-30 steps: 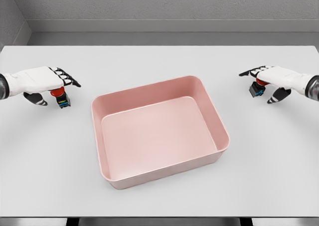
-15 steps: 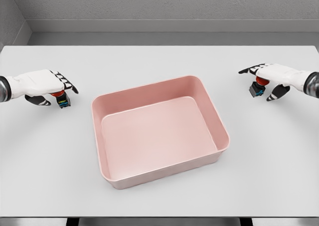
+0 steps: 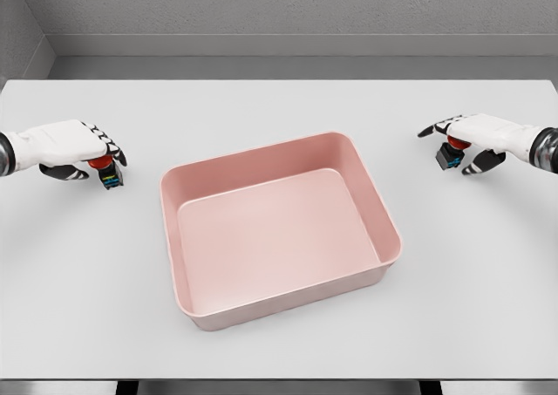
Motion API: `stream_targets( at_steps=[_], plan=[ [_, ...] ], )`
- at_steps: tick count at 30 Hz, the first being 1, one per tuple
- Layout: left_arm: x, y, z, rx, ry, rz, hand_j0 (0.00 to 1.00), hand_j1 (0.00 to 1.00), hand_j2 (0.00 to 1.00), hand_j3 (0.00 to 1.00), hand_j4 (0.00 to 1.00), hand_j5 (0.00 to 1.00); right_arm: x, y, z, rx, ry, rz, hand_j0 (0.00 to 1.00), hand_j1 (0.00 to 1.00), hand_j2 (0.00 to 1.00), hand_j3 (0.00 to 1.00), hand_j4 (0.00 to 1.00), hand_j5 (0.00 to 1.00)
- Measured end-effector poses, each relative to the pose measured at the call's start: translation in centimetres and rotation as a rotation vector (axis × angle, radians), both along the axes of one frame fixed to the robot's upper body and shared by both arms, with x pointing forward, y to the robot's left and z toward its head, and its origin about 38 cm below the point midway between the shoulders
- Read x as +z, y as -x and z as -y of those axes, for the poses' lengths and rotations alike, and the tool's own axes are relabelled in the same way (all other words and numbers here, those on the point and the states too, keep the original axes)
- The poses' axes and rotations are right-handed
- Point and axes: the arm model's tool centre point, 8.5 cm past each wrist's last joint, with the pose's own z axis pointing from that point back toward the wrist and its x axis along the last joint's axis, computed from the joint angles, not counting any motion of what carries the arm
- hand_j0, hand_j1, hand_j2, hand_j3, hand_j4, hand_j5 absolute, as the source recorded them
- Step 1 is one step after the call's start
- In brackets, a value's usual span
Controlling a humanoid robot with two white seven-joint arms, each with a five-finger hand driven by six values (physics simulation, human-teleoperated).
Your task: Put the industrial switch in the basket with both arms
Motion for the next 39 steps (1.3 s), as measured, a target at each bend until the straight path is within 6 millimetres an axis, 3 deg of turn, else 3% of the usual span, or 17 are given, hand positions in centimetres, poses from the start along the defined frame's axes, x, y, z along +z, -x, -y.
stream_targets(
  at_steps=[7,9,11,15,23,26,32,39],
  plan=[
    [0.0,0.0,0.0,-0.007,-0.004,0.000,0.60,0.60,0.60,0.60,0.60,0.60,0.1,0.0,0.1,-0.001,0.000,0.001,0.55,0.55,0.55,0.55,0.55,0.55],
    [0.0,0.0,0.1,-0.009,-0.003,0.001,0.55,0.55,0.55,0.55,0.55,0.55,0.1,0.0,0.1,-0.003,-0.003,0.002,0.54,0.54,0.54,0.54,0.54,0.54],
    [0.0,0.0,0.1,-0.010,-0.002,0.001,0.53,0.53,0.53,0.53,0.53,0.53,0.2,0.0,0.2,-0.005,-0.009,0.003,0.45,0.45,0.45,0.45,0.45,0.45],
    [-0.1,0.1,0.1,-0.015,-0.007,-0.002,0.48,0.48,0.48,0.48,0.48,0.48,0.3,0.0,0.2,-0.006,-0.007,0.001,0.45,0.45,0.45,0.45,0.45,0.45],
    [0.4,0.0,0.3,-0.027,-0.007,0.004,0.48,0.48,0.48,0.48,0.48,0.48,0.7,-0.1,0.4,-0.009,-0.010,0.010,0.42,0.42,0.42,0.42,0.42,0.42],
    [1.5,-0.1,0.2,-0.043,0.007,0.015,0.48,0.48,0.48,0.48,0.48,0.48,1.3,-0.3,0.5,-0.009,-0.015,0.023,0.42,0.42,0.42,0.42,0.42,0.42],
    [5.4,0.9,-0.1,-0.124,0.057,0.041,0.48,0.48,0.48,0.48,0.48,0.48,3.3,-0.6,0.6,-0.008,-0.097,0.066,0.42,0.42,0.42,0.42,0.42,0.42],
    [11.0,2.1,3.0,-0.246,0.157,0.098,0.49,0.49,0.49,0.49,0.49,0.49,6.6,-0.3,-0.8,0.059,-0.140,0.149,0.40,0.40,0.40,0.40,0.40,0.40]
  ],
)
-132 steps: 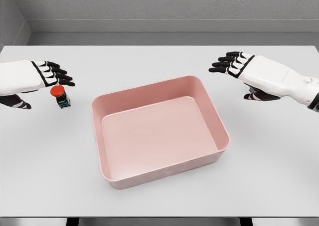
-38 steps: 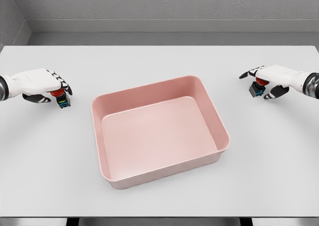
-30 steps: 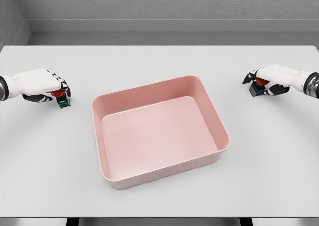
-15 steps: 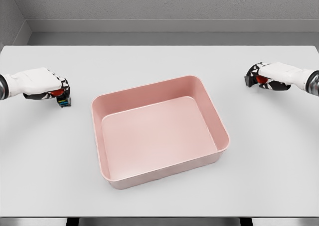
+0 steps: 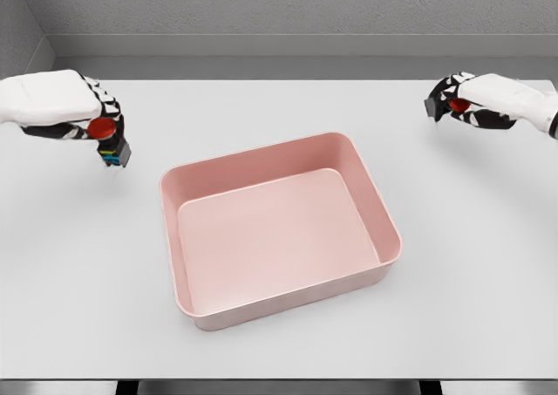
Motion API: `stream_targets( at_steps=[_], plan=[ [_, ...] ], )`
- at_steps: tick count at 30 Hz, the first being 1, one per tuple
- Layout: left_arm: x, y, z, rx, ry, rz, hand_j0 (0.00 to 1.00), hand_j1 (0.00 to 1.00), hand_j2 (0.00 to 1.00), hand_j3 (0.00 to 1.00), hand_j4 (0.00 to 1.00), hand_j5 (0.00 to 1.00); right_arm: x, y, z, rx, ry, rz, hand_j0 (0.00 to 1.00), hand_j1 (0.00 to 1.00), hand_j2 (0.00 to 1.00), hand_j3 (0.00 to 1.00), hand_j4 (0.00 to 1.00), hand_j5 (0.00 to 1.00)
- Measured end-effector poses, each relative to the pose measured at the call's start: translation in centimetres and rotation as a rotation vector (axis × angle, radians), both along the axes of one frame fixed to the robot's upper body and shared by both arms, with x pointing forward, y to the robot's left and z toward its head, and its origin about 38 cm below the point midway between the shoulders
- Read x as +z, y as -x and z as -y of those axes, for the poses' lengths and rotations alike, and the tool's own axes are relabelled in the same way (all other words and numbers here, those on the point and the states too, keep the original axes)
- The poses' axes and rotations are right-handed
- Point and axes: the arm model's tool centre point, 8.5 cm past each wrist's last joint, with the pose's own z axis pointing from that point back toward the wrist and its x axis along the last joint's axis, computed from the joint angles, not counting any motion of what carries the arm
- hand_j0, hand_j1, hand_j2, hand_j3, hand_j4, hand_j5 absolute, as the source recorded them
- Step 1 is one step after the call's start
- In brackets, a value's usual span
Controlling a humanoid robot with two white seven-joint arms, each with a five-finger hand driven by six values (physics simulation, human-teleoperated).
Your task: Put the industrial switch in the basket with both arms
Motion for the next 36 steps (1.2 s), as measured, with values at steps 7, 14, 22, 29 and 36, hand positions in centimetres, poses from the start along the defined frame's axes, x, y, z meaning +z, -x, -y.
stream_targets(
  at_steps=[7,14,22,29,36],
  plan=[
    [1.6,3.3,5.8,-0.205,0.041,0.019,0.49,0.49,0.49,0.49,0.49,0.49,4.5,2.2,-4.7,0.173,0.023,0.144,0.38,0.38,0.38,0.38,0.38,0.38],
    [0.7,4.0,10.2,-0.325,0.091,-0.008,0.50,0.50,0.50,0.50,0.50,0.50,7.4,6.0,-11.2,0.405,0.105,0.256,0.34,0.34,0.34,0.34,0.34,0.34],
    [-1.3,4.3,12.3,-0.375,0.089,-0.060,0.80,0.80,0.80,0.80,0.80,0.80,6.5,8.9,-16.4,0.601,0.183,0.252,0.31,0.31,0.31,0.31,0.31,0.31],
    [-1.5,4.4,12.6,-0.384,0.096,-0.069,1.00,1.00,1.00,1.00,1.00,1.00,2.8,10.4,-19.6,0.733,0.239,0.150,0.30,0.30,0.30,0.30,0.30,0.30],
    [-0.4,4.3,11.5,-0.358,0.099,-0.053,1.00,1.00,1.00,1.00,1.00,1.00,1.6,11.2,-22.2,0.817,0.246,0.123,0.58,0.58,0.58,0.58,0.58,0.58]
  ],
)
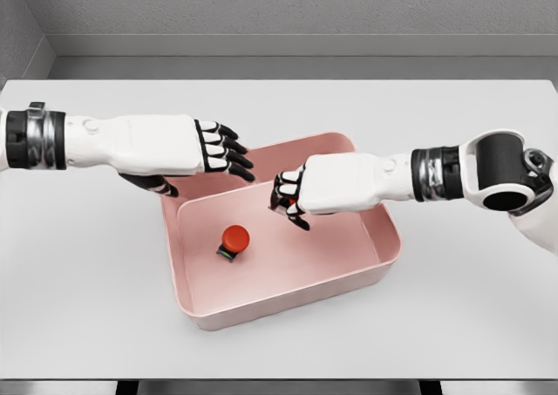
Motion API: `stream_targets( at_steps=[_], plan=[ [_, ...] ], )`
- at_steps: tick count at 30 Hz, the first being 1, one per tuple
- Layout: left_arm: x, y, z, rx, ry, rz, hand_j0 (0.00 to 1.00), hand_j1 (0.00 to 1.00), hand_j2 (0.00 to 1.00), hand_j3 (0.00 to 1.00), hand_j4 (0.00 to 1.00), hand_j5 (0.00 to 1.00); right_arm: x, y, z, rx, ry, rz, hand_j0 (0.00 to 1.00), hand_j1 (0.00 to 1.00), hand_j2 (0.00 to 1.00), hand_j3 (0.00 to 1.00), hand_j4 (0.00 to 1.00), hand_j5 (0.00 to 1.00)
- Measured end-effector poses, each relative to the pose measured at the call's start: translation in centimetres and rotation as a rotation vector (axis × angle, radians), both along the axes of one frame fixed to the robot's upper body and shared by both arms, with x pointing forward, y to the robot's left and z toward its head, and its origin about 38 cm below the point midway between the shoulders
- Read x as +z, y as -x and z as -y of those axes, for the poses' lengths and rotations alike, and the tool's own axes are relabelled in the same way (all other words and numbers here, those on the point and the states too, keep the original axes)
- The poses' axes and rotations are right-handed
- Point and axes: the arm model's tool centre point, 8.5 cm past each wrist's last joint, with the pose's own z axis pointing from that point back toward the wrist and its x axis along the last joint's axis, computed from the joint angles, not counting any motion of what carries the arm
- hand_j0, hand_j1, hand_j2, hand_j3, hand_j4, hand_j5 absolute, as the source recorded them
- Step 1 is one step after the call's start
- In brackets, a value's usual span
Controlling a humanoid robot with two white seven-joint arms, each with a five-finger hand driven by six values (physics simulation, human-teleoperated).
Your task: Put the industrial switch in the basket with both arms
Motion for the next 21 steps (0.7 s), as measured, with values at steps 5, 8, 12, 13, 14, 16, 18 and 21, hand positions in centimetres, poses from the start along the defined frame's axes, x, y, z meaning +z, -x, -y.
stream_targets(
  at_steps=[5,8,12,13,14,16,18,21],
  plan=[
    [1.3,0.0,-2.9,0.071,0.010,-0.010,1.00,1.00,1.00,1.00,1.00,1.00,0.1,0.1,-0.6,0.011,-0.015,-0.006,1.00,1.00,1.00,1.00,1.00,1.00],
    [1.6,-0.2,-3.9,0.098,0.012,-0.013,1.00,1.00,1.00,1.00,1.00,1.00,0.2,0.0,-0.7,0.012,-0.020,-0.005,1.00,1.00,1.00,1.00,1.00,1.00],
    [1.9,-0.2,-4.6,0.117,0.017,-0.017,1.00,1.00,1.00,1.00,1.00,1.00,0.4,-0.1,-0.7,0.012,-0.023,-0.001,1.00,1.00,1.00,1.00,1.00,1.00],
    [2.0,-0.2,-4.8,0.122,0.020,-0.017,1.00,1.00,1.00,1.00,1.00,1.00,0.5,-0.1,-0.6,0.009,-0.024,0.001,1.00,1.00,1.00,1.00,1.00,1.00],
    [2.1,-0.2,-5.1,0.130,0.022,-0.020,1.00,1.00,1.00,1.00,1.00,1.00,0.7,-0.2,-0.5,0.005,-0.027,0.006,1.00,1.00,1.00,1.00,1.00,1.00],
    [2.2,-0.3,-6.0,0.157,0.031,-0.029,1.00,1.00,1.00,1.00,1.00,1.00,1.2,-0.6,0.0,-0.016,-0.043,0.017,1.00,1.00,1.00,1.00,1.00,1.00],
    [2.2,-0.6,-7.0,0.188,0.044,-0.036,1.00,1.00,1.00,1.00,1.00,1.00,2.3,-1.0,0.6,-0.036,-0.066,0.034,1.00,1.00,1.00,1.00,1.00,1.00],
    [1.3,-0.7,-7.9,0.218,0.056,-0.066,1.00,1.00,1.00,1.00,1.00,1.00,4.5,-1.6,1.8,-0.067,-0.133,0.046,1.00,1.00,1.00,1.00,1.00,1.00]
  ],
)
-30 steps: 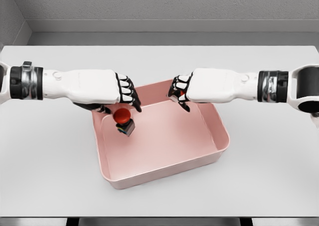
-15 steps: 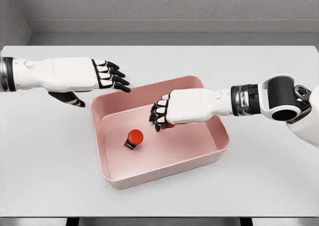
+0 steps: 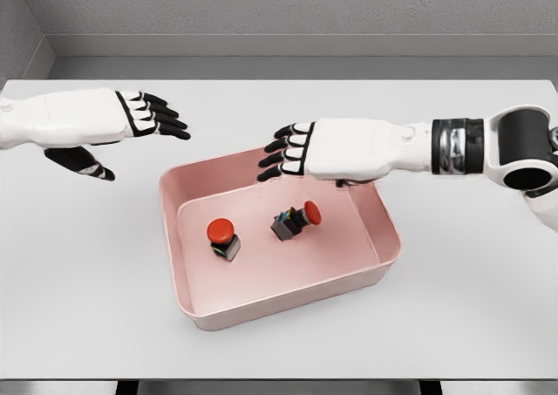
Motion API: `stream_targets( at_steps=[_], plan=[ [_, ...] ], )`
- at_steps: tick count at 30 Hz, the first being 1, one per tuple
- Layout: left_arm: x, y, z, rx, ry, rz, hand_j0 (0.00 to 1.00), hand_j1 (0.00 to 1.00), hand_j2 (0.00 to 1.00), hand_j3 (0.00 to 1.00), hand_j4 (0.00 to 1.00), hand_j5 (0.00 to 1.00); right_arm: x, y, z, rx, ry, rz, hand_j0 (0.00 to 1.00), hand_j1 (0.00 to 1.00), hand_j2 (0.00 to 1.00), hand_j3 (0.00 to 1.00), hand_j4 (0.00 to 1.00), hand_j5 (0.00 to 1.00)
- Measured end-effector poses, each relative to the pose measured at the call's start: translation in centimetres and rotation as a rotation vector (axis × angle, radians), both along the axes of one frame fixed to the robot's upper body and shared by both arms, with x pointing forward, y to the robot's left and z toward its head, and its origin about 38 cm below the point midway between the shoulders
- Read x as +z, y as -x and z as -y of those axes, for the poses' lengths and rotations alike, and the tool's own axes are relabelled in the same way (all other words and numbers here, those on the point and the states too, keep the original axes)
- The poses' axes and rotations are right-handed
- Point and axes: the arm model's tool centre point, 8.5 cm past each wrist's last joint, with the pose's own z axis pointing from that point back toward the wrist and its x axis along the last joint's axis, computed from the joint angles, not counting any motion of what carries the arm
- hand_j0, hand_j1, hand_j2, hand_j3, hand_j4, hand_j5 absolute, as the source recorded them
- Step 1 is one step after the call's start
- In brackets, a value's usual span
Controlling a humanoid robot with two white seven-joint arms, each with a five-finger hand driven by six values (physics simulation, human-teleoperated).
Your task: Put the industrial switch in the basket with both arms
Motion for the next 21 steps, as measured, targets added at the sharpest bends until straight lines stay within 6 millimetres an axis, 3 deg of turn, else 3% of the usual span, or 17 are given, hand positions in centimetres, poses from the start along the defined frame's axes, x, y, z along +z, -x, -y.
stream_targets(
  at_steps=[4,8,11,15,21],
  plan=[
    [-0.1,-0.2,-0.6,0.020,0.005,-0.006,1.00,1.00,1.00,1.00,1.00,1.00,2.9,-0.3,3.4,-0.057,-0.100,-0.013,1.00,1.00,1.00,1.00,1.00,1.00],
    [-0.5,-0.6,-1.3,0.046,0.005,-0.017,1.00,1.00,1.00,1.00,1.00,1.00,2.8,-0.6,8.8,-0.192,-0.130,-0.041,1.00,1.00,1.00,1.00,1.00,1.00],
    [-0.7,-0.8,-1.6,0.059,0.004,-0.021,1.00,1.00,1.00,1.00,1.00,1.00,4.0,-0.7,11.7,-0.264,-0.135,-0.017,1.00,1.00,1.00,1.00,1.00,1.00],
    [-0.7,-1.0,-1.8,0.065,0.004,-0.022,1.00,1.00,1.00,1.00,1.00,1.00,4.0,-0.6,13.2,-0.302,-0.127,-0.020,1.00,1.00,1.00,1.00,1.00,1.00],
    [-0.8,-1.0,-1.8,0.066,0.004,-0.025,1.00,1.00,1.00,1.00,1.00,1.00,3.3,-0.5,13.6,-0.314,-0.116,-0.033,1.00,1.00,1.00,1.00,1.00,1.00]
  ],
)
